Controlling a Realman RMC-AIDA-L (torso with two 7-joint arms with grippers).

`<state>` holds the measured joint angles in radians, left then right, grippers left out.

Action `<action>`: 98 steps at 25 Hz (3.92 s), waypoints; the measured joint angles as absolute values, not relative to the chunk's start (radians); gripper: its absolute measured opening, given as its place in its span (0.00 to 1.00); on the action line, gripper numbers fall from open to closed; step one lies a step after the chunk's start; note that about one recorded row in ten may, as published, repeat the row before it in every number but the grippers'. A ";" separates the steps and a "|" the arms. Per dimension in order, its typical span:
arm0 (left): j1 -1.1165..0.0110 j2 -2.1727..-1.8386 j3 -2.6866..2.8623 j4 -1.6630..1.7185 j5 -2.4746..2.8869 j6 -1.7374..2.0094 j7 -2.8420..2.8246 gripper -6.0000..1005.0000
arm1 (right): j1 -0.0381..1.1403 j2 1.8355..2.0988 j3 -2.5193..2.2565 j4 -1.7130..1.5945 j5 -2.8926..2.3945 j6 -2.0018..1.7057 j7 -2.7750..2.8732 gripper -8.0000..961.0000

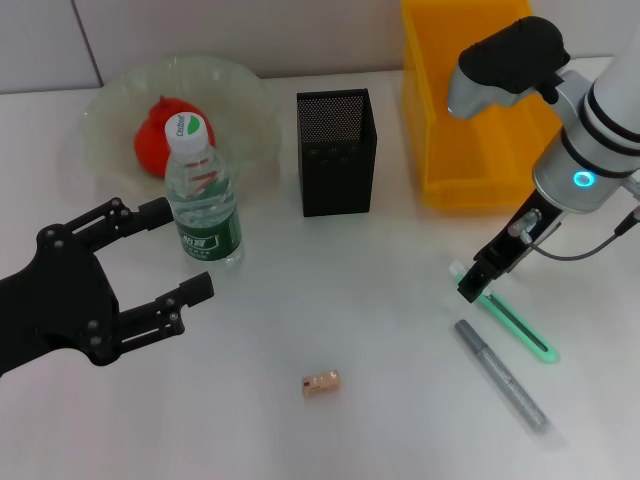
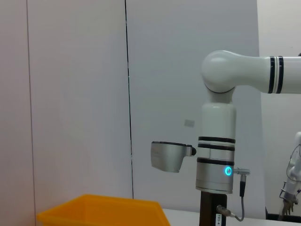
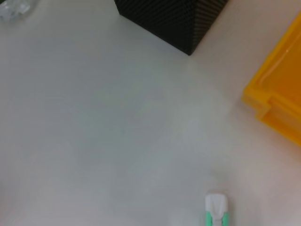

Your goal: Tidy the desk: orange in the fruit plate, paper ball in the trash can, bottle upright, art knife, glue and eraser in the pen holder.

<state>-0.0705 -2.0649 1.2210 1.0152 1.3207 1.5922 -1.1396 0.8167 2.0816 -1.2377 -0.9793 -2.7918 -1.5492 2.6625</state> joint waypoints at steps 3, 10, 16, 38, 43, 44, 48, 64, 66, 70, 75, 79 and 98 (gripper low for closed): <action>-0.071 -2.065 1.221 1.015 1.321 1.592 -1.139 0.78 | 0.819 2.082 -1.246 -0.976 -2.792 -1.547 2.666 0.58; -0.071 -2.065 1.221 1.015 1.321 1.592 -1.138 0.78 | 0.819 2.082 -1.248 -0.973 -2.788 -1.546 2.666 0.56; -0.071 -2.065 1.220 1.008 1.321 1.592 -1.120 0.78 | 0.823 2.082 -1.249 -0.958 -2.788 -1.531 2.670 0.56; -0.070 -2.065 1.217 1.003 1.321 1.594 -1.115 0.78 | 0.847 2.083 -1.259 -0.908 -2.792 -1.506 2.678 0.49; -0.071 -2.065 1.217 1.003 1.321 1.594 -1.115 0.78 | 0.847 2.083 -1.259 -0.908 -2.792 -1.506 2.680 0.45; -0.071 -2.065 1.217 1.003 1.321 1.594 -1.115 0.78 | 0.847 2.083 -1.259 -0.908 -2.792 -1.506 2.680 0.44; -0.070 -2.065 1.218 1.003 1.321 1.595 -1.115 0.78 | 0.847 2.083 -1.259 -0.908 -2.792 -1.506 2.681 0.41; -0.069 -2.065 1.217 1.003 1.321 1.597 -1.115 0.78 | 0.853 2.084 -1.271 -0.872 -2.792 -1.484 2.685 0.31; -0.069 -2.065 1.216 1.003 1.321 1.597 -1.115 0.78 | 0.853 2.085 -1.276 -0.872 -2.792 -1.484 2.685 0.29; -0.069 -2.065 1.214 1.003 1.321 1.597 -1.115 0.78 | 0.853 2.086 -1.301 -0.882 -2.789 -1.483 2.688 0.26; -0.069 -2.065 1.212 1.003 1.321 1.597 -1.115 0.78 | 0.853 2.086 -1.310 -0.899 -2.784 -1.484 2.689 0.19; -0.067 -2.065 1.212 1.003 1.321 1.597 -1.115 0.78 | 0.848 2.087 -1.310 -0.928 -2.780 -1.488 2.689 0.19; -0.085 -2.066 1.210 1.002 1.321 1.597 -1.115 0.78 | 0.722 2.089 -1.311 -1.336 -2.671 -1.518 2.691 0.19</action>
<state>-0.0855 -2.0661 1.2102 1.0016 1.3205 1.5968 -1.1153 0.7220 2.0886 -1.3108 -1.3361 -2.6713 -1.5180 2.6911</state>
